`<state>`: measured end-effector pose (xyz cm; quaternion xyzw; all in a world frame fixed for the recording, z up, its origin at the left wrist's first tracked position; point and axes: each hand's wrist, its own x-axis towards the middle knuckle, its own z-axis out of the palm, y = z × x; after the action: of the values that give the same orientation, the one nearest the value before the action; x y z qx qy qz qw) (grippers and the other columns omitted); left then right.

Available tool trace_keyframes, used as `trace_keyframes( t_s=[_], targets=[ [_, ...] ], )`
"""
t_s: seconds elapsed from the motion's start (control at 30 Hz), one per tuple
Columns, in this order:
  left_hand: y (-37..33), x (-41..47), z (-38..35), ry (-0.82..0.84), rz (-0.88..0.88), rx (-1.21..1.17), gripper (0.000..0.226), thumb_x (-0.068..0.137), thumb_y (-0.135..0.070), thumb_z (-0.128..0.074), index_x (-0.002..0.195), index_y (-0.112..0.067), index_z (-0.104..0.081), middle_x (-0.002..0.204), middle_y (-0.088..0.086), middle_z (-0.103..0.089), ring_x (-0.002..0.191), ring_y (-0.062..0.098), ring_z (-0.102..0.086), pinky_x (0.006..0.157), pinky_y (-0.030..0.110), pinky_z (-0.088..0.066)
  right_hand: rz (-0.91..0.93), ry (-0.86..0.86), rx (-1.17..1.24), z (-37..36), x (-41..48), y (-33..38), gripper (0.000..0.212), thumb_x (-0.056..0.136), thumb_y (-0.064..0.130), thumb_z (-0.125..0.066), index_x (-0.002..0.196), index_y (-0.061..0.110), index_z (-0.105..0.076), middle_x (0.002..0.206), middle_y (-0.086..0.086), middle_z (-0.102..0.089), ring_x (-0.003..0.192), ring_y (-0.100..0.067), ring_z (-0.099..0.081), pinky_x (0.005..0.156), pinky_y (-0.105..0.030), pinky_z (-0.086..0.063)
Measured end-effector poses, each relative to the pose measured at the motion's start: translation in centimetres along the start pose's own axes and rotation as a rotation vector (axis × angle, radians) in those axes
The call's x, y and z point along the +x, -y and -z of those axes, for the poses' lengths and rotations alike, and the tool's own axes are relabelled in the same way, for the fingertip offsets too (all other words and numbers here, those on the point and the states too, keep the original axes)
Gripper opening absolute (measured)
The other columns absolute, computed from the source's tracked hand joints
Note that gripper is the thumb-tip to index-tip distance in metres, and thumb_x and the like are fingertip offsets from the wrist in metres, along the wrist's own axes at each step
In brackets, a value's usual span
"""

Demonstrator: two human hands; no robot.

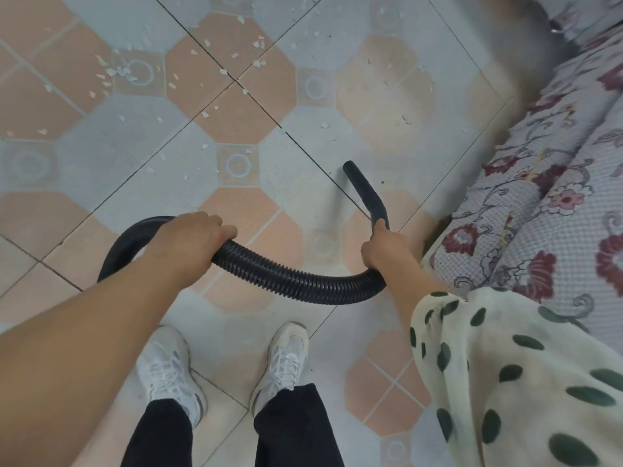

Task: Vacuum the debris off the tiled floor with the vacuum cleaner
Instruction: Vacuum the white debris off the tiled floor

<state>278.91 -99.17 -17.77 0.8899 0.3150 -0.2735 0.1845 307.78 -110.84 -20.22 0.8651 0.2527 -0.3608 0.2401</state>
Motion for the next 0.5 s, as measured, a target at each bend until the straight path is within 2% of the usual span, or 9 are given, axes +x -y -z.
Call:
trace_keyframes(
  t_s=[0.1, 0.23, 0.37, 0.5],
  targets=[
    [0.6, 0.6, 0.3, 0.003, -0.029, 0.020, 0.029, 0.085, -0.008, -0.053, 0.107, -0.026, -0.049, 0.094, -0.005, -0.049, 0.092, 0.017, -0.049, 0.066, 0.028, -0.034, -0.047, 0.016, 0.037, -0.6, -0.3, 0.0, 0.073, 0.094, 0.015, -0.040, 0.156, 0.023, -0.004, 0.137, -0.025, -0.043, 0.088, -0.031, -0.048, 0.067, -0.035, -0.040],
    [0.8, 1.9, 0.8, -0.017, -0.044, 0.014, 0.028, 0.085, -0.007, -0.051, 0.106, -0.025, -0.049, 0.092, -0.005, -0.048, 0.090, 0.017, -0.049, 0.063, 0.028, -0.030, 0.004, -0.002, 0.055, 0.3, 0.6, 0.7, 0.068, 0.094, 0.014, -0.042, 0.154, 0.018, -0.011, 0.133, -0.025, -0.046, 0.099, -0.036, -0.053, 0.072, -0.036, -0.041],
    [1.7, 2.4, 0.6, -0.029, -0.024, -0.015, 0.028, 0.085, -0.008, -0.051, 0.107, -0.025, -0.050, 0.091, -0.004, -0.049, 0.087, 0.018, -0.048, 0.062, 0.029, -0.030, 0.036, -0.055, 0.045, 2.0, 1.7, 2.3, 0.066, 0.095, 0.016, -0.041, 0.153, 0.023, -0.012, 0.128, -0.024, -0.044, 0.083, -0.033, -0.047, 0.070, -0.036, -0.042],
    [2.9, 2.5, 0.8, -0.038, 0.037, -0.056, 0.029, 0.086, -0.007, -0.051, 0.109, -0.024, -0.050, 0.092, -0.004, -0.049, 0.084, 0.017, -0.043, 0.062, 0.029, -0.030, 0.092, -0.078, 0.009, 3.6, 3.1, 4.9, 0.066, 0.095, 0.017, -0.043, 0.154, 0.022, -0.013, 0.126, -0.024, -0.042, 0.081, -0.033, -0.046, 0.070, -0.037, -0.041]
  ],
)
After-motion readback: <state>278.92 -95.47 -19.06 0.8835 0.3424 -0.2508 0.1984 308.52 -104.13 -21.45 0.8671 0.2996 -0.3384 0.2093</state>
